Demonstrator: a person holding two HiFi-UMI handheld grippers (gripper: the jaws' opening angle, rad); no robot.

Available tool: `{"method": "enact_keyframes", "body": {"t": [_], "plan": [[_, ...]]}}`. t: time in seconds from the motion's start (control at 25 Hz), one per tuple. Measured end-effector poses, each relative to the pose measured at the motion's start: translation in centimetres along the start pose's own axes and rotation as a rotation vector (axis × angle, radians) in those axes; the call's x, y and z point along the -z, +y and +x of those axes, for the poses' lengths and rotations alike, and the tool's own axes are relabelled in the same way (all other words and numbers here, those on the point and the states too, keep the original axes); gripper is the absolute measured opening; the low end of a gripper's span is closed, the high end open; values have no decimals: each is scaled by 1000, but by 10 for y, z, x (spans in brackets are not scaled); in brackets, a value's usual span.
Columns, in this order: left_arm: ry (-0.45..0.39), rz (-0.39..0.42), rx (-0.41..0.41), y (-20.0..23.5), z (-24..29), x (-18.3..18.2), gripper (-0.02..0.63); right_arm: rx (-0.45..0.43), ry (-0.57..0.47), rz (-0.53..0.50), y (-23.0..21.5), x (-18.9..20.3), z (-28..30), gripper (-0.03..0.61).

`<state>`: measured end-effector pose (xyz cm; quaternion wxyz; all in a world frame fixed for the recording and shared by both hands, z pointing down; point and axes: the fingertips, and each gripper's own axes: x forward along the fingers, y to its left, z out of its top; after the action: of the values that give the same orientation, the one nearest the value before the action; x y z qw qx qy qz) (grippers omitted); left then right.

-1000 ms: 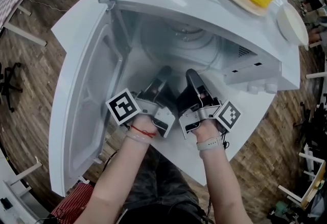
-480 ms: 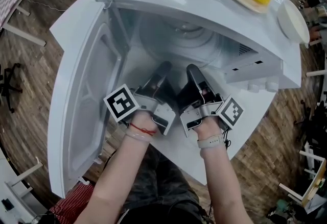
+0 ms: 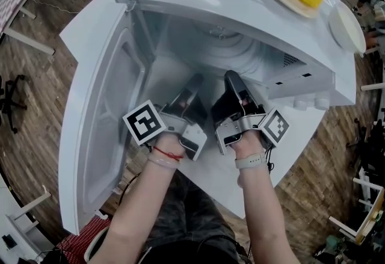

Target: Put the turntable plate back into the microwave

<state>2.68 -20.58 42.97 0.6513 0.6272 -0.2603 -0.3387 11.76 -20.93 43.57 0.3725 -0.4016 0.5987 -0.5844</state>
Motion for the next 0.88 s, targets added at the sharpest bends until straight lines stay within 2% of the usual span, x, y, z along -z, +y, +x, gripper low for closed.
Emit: {"method": "enact_keyframes", "body": {"t": [0.4,0.88], "plan": [[38,0,35,-5,10,1,35,12,-8,-10,6,-3,4,54],[9,-67,26,-3,13,0,34,11,-18,-34,12,-4,-4,58]]}}
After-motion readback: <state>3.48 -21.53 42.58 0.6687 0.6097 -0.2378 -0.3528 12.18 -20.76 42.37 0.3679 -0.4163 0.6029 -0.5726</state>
